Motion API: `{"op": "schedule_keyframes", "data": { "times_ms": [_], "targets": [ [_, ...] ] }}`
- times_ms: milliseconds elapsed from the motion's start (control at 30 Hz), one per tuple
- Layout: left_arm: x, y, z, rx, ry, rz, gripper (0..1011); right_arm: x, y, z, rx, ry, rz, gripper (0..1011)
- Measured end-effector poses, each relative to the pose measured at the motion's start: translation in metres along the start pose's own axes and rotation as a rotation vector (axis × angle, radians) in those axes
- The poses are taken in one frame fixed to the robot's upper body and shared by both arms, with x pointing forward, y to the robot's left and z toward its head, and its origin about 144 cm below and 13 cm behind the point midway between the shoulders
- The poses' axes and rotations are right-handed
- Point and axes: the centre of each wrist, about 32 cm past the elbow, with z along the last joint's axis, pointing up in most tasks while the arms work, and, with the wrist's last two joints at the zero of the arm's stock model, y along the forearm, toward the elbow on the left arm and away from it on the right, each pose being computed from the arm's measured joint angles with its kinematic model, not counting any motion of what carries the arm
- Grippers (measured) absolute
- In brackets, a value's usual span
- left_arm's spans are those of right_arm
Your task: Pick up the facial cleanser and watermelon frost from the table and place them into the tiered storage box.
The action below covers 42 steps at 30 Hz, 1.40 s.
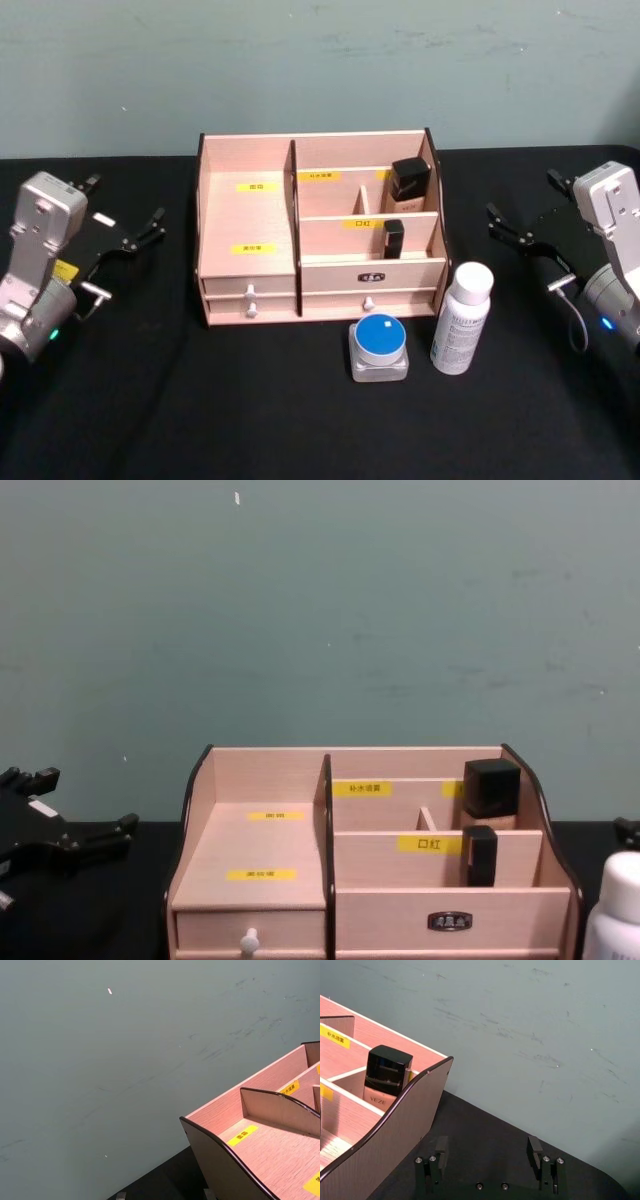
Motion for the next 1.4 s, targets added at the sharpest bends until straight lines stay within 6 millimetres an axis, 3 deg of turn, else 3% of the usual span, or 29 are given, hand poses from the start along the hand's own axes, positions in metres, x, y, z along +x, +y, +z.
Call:
{"op": "schedule_keyframes", "data": {
  "times_ms": [1400],
  "targets": [
    [0.0,0.0,0.0,0.0,0.0,0.0,1001,0.0,0.0,0.0,0.0,0.0,0.0,1000]
  ]
}}
